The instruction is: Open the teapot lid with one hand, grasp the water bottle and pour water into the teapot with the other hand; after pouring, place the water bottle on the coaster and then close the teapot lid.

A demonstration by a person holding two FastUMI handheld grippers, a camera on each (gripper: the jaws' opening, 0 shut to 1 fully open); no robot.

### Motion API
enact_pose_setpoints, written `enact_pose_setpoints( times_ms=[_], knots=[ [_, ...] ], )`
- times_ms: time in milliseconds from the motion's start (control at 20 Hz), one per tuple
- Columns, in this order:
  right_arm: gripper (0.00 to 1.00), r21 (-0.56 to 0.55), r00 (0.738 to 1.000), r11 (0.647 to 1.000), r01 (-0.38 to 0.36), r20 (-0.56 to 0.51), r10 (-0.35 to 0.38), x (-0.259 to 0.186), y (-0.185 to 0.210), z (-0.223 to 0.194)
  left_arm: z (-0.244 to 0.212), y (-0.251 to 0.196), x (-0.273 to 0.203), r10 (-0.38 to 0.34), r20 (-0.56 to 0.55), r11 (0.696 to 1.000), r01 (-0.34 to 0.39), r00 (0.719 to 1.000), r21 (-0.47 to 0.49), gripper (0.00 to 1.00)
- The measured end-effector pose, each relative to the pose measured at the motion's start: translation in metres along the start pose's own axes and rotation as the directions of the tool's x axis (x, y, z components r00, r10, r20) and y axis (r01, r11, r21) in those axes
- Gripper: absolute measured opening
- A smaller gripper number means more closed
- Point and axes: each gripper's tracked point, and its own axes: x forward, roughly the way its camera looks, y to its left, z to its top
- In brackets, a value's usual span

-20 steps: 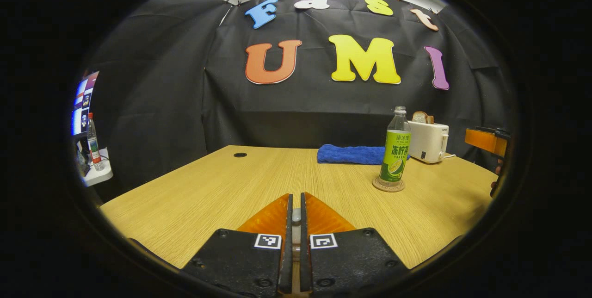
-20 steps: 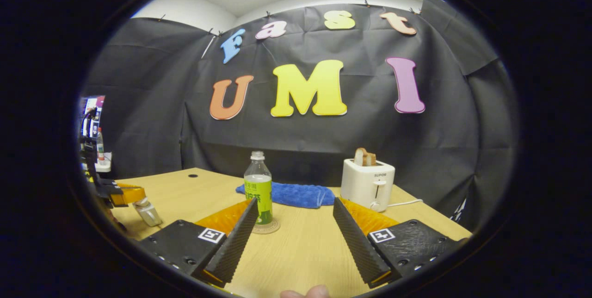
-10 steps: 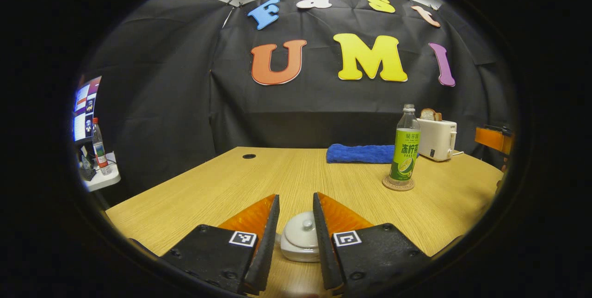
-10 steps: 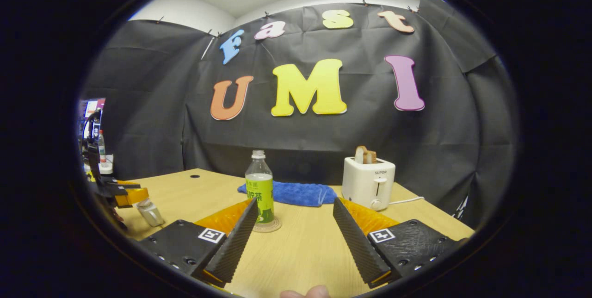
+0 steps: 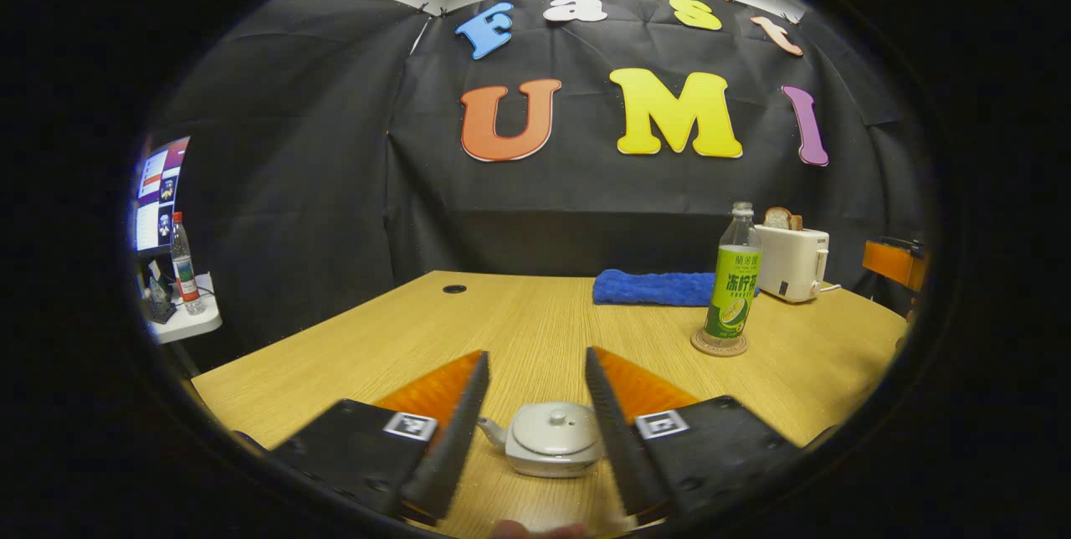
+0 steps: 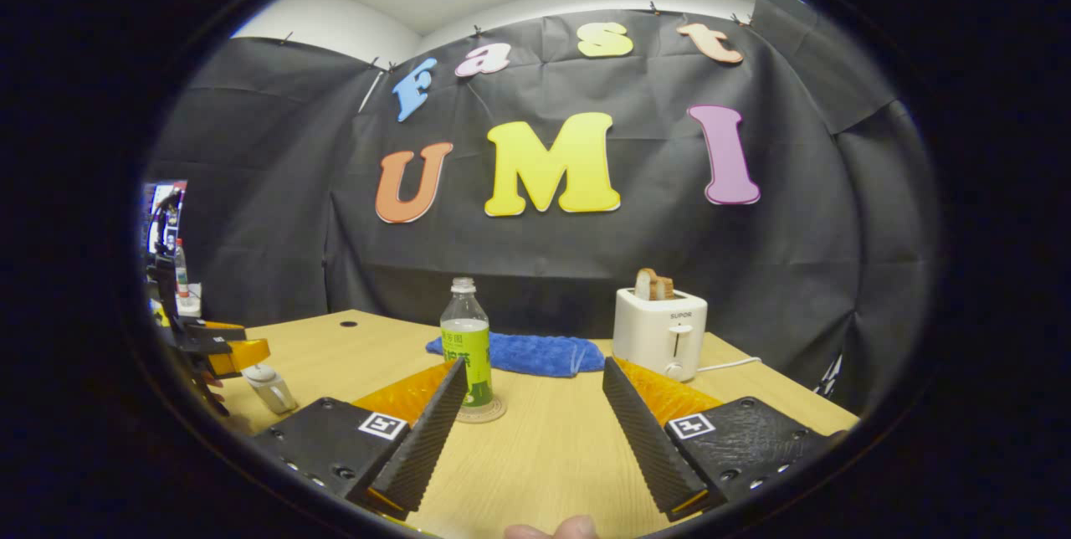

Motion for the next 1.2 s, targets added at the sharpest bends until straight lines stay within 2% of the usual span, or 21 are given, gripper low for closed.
enact_pose_setpoints(
  times_ms=[100,400,500,650,750,900,1200],
  knots=[
    [0.97,0.01,1.0,1.0,0.023,0.005,-0.023,-0.009,-0.002,0.003,0.019,-0.012,-0.006,-0.015,0.034,1.0,0.015,0.999,0.001,0.95],
    [0.96,0.023,0.995,0.995,0.093,0.045,-0.094,-0.063,-0.015,0.029,0.089,-0.079,-0.058,-0.138,0.157,0.99,0.14,0.978,-0.005,0.98],
    [0.96,0.006,0.991,0.993,0.114,0.069,-0.114,-0.084,-0.019,0.039,0.1,-0.1,-0.075,-0.171,0.179,0.985,0.175,0.969,-0.008,0.98],
    [0.97,-0.011,0.984,0.989,0.151,0.097,-0.149,-0.112,-0.024,0.049,0.103,-0.116,-0.1,-0.18,0.19,0.983,0.183,0.965,0.003,0.98],
    [0.97,-0.011,0.982,0.987,0.159,0.104,-0.157,-0.125,-0.023,0.051,0.102,-0.131,-0.109,-0.218,0.186,0.975,0.22,0.958,0.008,0.98],
    [0.97,-0.028,0.982,0.986,0.166,0.093,-0.163,-0.127,-0.018,0.046,0.099,-0.136,-0.114,-0.235,0.19,0.972,0.235,0.953,0.022,0.98],
    [0.97,-0.019,0.989,0.992,0.128,0.071,-0.126,-0.119,0.008,0.047,0.097,-0.132,-0.115,-0.246,0.184,0.969,0.247,0.952,0.017,0.98]
  ],
)
